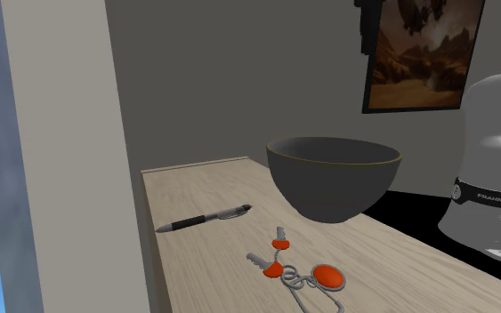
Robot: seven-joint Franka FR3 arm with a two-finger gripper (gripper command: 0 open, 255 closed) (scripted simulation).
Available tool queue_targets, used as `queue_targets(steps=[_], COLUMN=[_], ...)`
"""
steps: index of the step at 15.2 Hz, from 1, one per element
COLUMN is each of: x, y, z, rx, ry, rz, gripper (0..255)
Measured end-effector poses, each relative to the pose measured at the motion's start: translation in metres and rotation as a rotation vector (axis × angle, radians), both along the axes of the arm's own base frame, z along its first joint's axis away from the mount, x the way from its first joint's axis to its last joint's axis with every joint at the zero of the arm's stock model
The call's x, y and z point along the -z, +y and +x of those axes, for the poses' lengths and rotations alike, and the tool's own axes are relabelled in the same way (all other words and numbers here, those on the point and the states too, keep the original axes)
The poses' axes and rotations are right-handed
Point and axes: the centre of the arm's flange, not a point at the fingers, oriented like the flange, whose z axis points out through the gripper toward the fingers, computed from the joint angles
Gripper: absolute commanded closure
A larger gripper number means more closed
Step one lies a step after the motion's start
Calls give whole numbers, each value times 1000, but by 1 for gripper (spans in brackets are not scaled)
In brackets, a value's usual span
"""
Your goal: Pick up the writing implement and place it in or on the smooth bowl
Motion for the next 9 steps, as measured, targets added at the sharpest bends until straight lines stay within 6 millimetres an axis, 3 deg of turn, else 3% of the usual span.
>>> queue_targets(steps=[2, 9], x=[2, 43], y=[3, 43], z=[3, 64], rx=[-12, -169], ry=[0, 4], rz=[2, 34], gripper=[0, 0])
